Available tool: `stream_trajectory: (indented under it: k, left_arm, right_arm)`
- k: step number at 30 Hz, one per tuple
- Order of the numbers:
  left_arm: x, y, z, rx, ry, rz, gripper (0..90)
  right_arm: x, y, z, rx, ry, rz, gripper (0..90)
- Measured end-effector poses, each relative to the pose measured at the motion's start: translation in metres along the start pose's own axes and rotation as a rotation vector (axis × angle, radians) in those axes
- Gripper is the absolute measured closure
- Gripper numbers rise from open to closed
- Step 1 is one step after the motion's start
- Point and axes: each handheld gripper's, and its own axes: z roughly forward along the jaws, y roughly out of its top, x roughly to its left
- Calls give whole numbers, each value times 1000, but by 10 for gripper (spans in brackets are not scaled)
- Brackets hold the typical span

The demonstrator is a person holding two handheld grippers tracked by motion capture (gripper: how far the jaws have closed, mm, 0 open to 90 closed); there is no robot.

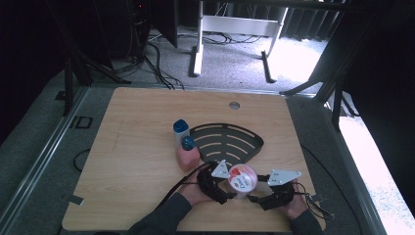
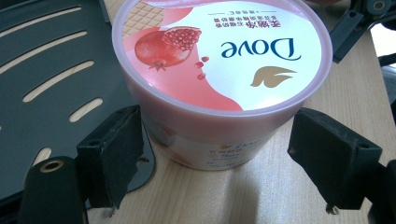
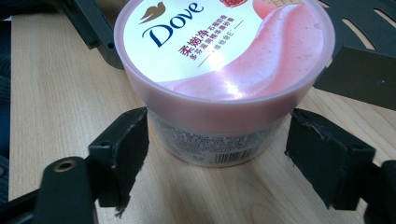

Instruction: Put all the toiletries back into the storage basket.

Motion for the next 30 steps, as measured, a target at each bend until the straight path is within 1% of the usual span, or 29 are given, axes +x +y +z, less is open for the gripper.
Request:
stream_trajectory:
  k: [5,8,10,11,12,19,24,30]
  left_arm:
    - [0,1,0,0,2,5,175]
    - [-2,1,0,2,18,17,175]
    - [-3,2,0,5,23,24,174]
    - [-4,2,-1,2,33,30,175]
    - [-5,2,0,3,37,27,175]
    - [-7,2,0,-2,39,32,172]
    - [-10,4,0,-3,51,46,173]
    - [-11,6,1,-3,54,49,173]
  right_arm:
    - [1,3,1,-11,-7,-7,159]
    - [2,5,2,-17,-16,-11,148]
    - [2,5,2,-19,-19,-8,149]
    - [3,5,2,-18,-21,-6,150]
    - [3,5,1,-18,-23,-4,149]
    - [5,5,0,-10,-29,-1,147]
    - [6,5,-1,-4,-32,8,143]
    - [7,5,-2,1,-41,14,139]
